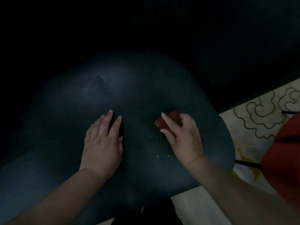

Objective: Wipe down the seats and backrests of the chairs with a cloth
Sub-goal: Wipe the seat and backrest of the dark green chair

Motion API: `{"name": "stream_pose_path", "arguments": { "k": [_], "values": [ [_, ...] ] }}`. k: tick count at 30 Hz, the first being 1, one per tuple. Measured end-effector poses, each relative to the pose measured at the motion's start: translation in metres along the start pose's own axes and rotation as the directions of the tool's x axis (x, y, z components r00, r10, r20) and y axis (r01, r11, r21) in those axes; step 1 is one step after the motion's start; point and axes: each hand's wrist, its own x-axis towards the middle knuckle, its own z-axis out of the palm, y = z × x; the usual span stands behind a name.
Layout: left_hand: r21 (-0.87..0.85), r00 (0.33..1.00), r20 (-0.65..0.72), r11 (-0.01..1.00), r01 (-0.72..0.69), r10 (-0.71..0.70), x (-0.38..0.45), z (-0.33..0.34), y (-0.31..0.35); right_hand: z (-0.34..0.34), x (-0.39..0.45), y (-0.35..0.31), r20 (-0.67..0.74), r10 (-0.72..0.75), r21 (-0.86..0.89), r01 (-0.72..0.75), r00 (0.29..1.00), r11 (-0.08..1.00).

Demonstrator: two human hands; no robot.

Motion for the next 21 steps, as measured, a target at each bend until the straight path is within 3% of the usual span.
{"name": "stream_pose_path", "arguments": {
  "k": [2, 7, 10, 13, 17, 21],
  "values": [
    [0.009, 1.0, 0.0, 1.0, -0.007, 0.007, -0.004, 0.002, -0.003, -0.009, 0.02, 0.021, -0.021, -0.024, -0.066, 0.023, 0.999, 0.998],
    [0.023, 1.0, -0.022, 1.0, -0.015, 0.015, -0.007, 0.003, -0.004, -0.011, 0.015, 0.032, -0.145, 0.29, -0.031, -0.297, 0.946, 0.954],
    [0.025, 1.0, 0.021, 1.0, 0.008, -0.008, -0.011, 0.001, 0.0, 0.006, -0.013, -0.012, -0.068, 0.15, 0.037, -0.148, 0.986, 0.988],
    [0.038, 0.999, 0.04, 0.999, 0.0, -0.002, -0.018, 0.001, 0.002, 0.003, 0.0, -0.016, 0.015, 0.001, -0.004, -0.001, 1.0, 1.0],
    [0.049, 1.0, 0.009, 0.998, -0.027, 0.027, -0.026, 0.006, -0.003, -0.005, 0.008, 0.008, -0.07, 0.239, 0.012, -0.239, 0.968, 0.971],
    [0.034, 0.998, -0.013, 0.998, -0.054, 0.054, -0.025, 0.007, -0.009, 0.015, -0.05, -0.036, -0.109, 0.297, -0.01, -0.299, 0.949, 0.954]
  ]
}}
